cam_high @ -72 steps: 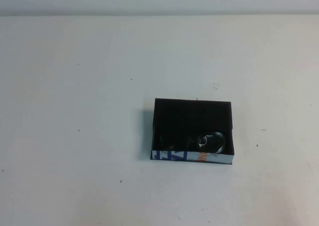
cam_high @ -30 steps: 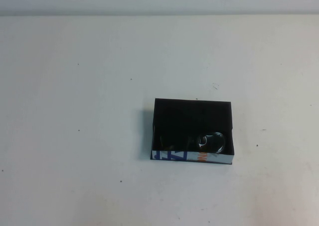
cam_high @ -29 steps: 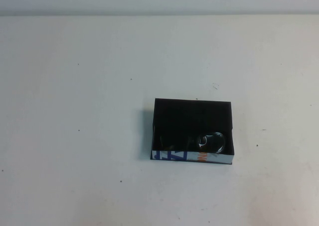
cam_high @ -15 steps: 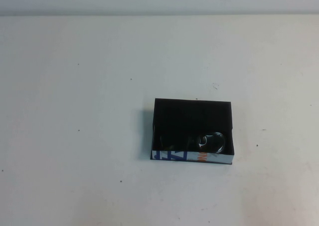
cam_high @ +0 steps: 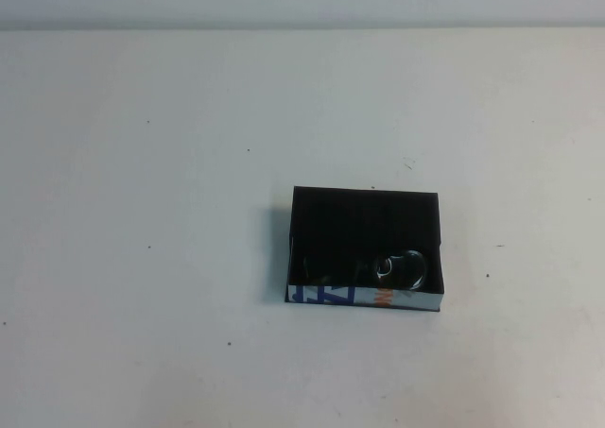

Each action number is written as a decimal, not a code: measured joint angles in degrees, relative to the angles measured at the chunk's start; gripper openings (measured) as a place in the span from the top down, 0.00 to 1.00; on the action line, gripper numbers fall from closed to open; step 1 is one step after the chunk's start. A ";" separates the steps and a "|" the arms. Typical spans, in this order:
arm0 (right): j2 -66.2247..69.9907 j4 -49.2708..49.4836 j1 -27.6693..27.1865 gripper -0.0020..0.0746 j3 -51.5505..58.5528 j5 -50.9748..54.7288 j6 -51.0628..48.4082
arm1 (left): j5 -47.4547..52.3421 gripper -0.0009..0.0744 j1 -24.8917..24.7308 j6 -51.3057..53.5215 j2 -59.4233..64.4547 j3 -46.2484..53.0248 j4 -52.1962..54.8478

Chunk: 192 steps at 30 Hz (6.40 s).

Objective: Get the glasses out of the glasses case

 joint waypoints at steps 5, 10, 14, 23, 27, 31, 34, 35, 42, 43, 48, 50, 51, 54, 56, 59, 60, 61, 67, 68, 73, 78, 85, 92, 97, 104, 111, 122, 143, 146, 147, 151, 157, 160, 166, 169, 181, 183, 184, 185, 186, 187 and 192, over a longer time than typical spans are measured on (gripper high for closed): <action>16.26 -8.16 0.00 1.00 -14.45 11.79 -14.55 | 0.00 0.99 0.00 0.00 0.00 0.00 0.00; 33.81 -11.37 0.00 1.00 -26.40 24.08 -29.09 | 0.00 0.99 0.00 0.00 0.00 0.00 0.00; 45.09 -11.37 0.00 1.00 -34.69 27.69 -35.96 | 0.00 0.99 0.00 0.00 0.00 0.00 0.00; 66.63 -12.13 0.00 1.00 -52.51 32.32 -47.07 | 0.00 0.99 0.00 0.00 0.00 0.00 0.00; 74.49 -13.57 0.46 1.00 -61.13 36.49 -45.11 | 0.00 0.99 0.00 0.00 0.00 0.00 0.00; 81.02 -17.90 4.42 1.00 -68.44 39.05 -42.32 | 0.00 0.99 0.00 0.00 0.00 0.00 0.00; 84.67 -24.39 9.35 1.00 -71.89 39.51 -41.04 | 0.00 0.99 0.00 0.00 0.00 0.00 0.00; 85.90 -26.86 11.27 1.00 -72.76 39.67 -40.71 | 0.00 0.99 0.00 0.00 0.00 0.00 0.00; 94.13 -38.57 19.50 1.00 -76.96 40.10 -34.55 | 0.00 0.99 0.00 0.00 0.00 0.00 0.00; 95.20 -38.73 19.81 0.99 -77.49 40.10 -33.82 | 0.00 0.99 0.00 0.00 0.00 0.00 0.00; 98.36 -38.82 21.26 0.81 -78.91 39.87 -30.85 | 0.00 0.99 0.00 0.00 0.00 0.00 0.00; 98.58 -38.23 21.94 0.65 -79.24 39.30 -30.59 | 0.00 0.99 0.00 0.00 0.00 0.00 0.00; 98.63 -37.80 22.08 0.58 -79.24 38.65 -30.49 | 0.00 0.99 0.00 0.00 0.00 0.00 0.00; 98.72 -36.75 22.44 0.46 -79.24 35.93 -30.49 | 0.00 0.99 0.00 0.00 0.00 0.00 0.00; 99.06 -36.34 22.76 0.46 -79.27 34.44 -30.49 | 0.00 0.99 0.00 0.00 0.00 0.00 0.00; 100.21 -35.48 23.18 0.52 -79.27 33.90 -30.49 | 0.00 0.99 0.00 0.00 0.00 0.00 0.00; 100.56 -35.35 23.32 0.53 -79.27 33.90 -30.49 | 0.00 0.99 0.00 0.00 0.00 0.00 0.00; 100.86 -35.23 23.43 0.54 -79.27 33.90 -30.49 | 0.00 0.99 0.00 0.00 0.00 0.00 0.00; 102.41 -35.23 23.43 0.56 -79.37 33.59 -30.49 | 0.00 0.99 0.00 0.00 0.00 0.00 0.00; 102.65 -35.23 23.43 0.56 -79.37 33.45 -30.49 | 0.00 0.99 0.00 0.00 0.00 0.00 0.00; 104.14 -35.23 23.43 0.56 -79.37 33.20 -30.49 | 0.00 0.99 0.00 0.00 0.00 0.00 0.00; 105.57 -35.23 23.43 0.56 -79.37 32.22 -30.49 | 0.00 0.99 0.00 0.00 0.00 0.00 0.00; 105.80 -35.14 23.43 0.78 -80.03 31.88 -30.49 | 0.00 0.99 0.00 0.00 0.00 0.00 0.00; 104.61 -39.31 23.43 0.95 -87.91 39.23 -22.95 | 0.00 0.99 0.00 0.00 0.00 0.00 0.00; 97.59 -38.52 21.93 0.95 -89.69 39.91 -11.56 | 0.00 0.99 0.00 0.00 0.00 0.00 0.00; 87.91 -32.58 15.39 0.95 -86.17 40.51 9.73 | 0.00 0.99 0.00 0.00 0.00 0.00 0.00; 76.21 -35.62 7.45 0.95 -66.76 40.64 19.47 | 0.00 0.99 0.00 0.00 0.00 0.00 0.00; 72.68 -37.09 3.73 0.95 -41.35 20.44 29.99 | 0.00 0.99 0.00 0.00 0.00 0.00 0.00; 82.59 -37.09 3.73 0.91 -40.17 9.01 30.70 | 0.00 0.99 0.00 0.00 0.00 0.00 0.00; 82.59 -37.09 3.73 0.78 -40.17 9.25 30.15 | 0.00 0.99 0.00 0.00 0.00 0.00 0.00; 82.59 -37.09 3.73 0.72 -40.17 9.70 30.02 | 0.00 0.99 0.00 0.00 0.00 0.00 0.00; 81.20 -37.09 3.73 0.55 -40.17 12.14 29.81 | 0.00 0.99 0.00 0.00 0.00 0.00 0.00; 70.23 -37.54 3.73 0.58 -40.17 11.89 29.81 | 0.00 0.99 0.00 0.00 0.00 0.00 0.00; 61.27 -39.92 3.73 0.65 -40.07 11.54 29.70 | 0.00 0.99 0.00 0.00 0.00 0.00 0.00; 42.15 -43.63 3.73 0.82 -39.39 11.29 29.72 | 0.00 0.99 0.00 0.00 0.00 0.00 0.00; 34.11 -43.77 3.59 0.92 -37.25 10.26 29.72 | 0.00 0.99 0.00 0.00 0.00 0.00 0.00; 14.21 -43.42 3.45 0.99 -22.27 7.18 29.72 | 0.00 0.99 0.00 0.00 0.00 0.00 0.00; 13.97 -43.15 3.45 0.99 -20.64 7.18 29.72 | 0.00 0.99 0.00 0.00 0.00 0.00 0.00; 13.94 -43.15 3.45 0.99 -19.75 7.26 29.72 | 0.00 0.99 0.00 0.00 0.00 0.00 0.00; 13.94 -43.60 3.45 0.99 -18.84 7.26 29.72 | 0.00 0.99 0.00 0.00 0.00 0.00 0.00; 13.94 -44.11 3.45 0.99 -17.86 7.04 29.72 | 0.00 0.99 0.00 0.00 0.00 0.00 0.00; 13.94 -44.27 3.45 0.99 -16.75 5.98 29.72 | 0.00 0.99 0.00 0.00 0.00 0.00 0.00; 11.79 -43.44 3.45 0.99 -9.01 -10.03 29.72 | 0.00 0.99 0.00 0.00 0.00 0.00 0.00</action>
